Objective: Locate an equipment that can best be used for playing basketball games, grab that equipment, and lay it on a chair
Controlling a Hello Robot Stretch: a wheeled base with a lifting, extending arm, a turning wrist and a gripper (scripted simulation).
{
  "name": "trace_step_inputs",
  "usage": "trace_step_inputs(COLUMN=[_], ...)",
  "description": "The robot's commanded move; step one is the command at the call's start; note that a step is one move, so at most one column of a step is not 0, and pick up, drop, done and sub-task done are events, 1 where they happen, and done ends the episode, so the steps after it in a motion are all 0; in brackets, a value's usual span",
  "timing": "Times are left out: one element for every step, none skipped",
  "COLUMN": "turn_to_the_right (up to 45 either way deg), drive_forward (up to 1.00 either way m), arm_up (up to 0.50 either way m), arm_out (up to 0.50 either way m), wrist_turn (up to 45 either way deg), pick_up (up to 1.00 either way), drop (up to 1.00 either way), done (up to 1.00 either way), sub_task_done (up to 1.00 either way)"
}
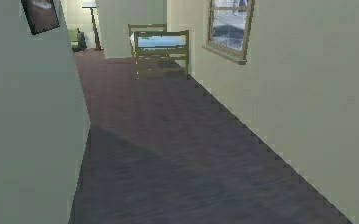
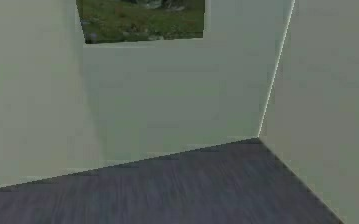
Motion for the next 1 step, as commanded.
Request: trace_step_inputs(turn_to_the_right=[-15.0], drive_forward=[0.0], arm_up=[0.0], arm_out=[0.0], wrist_turn=[0.0], pick_up=[0.0], drop=[0.0], done=[0.0], sub_task_done=[0.0])
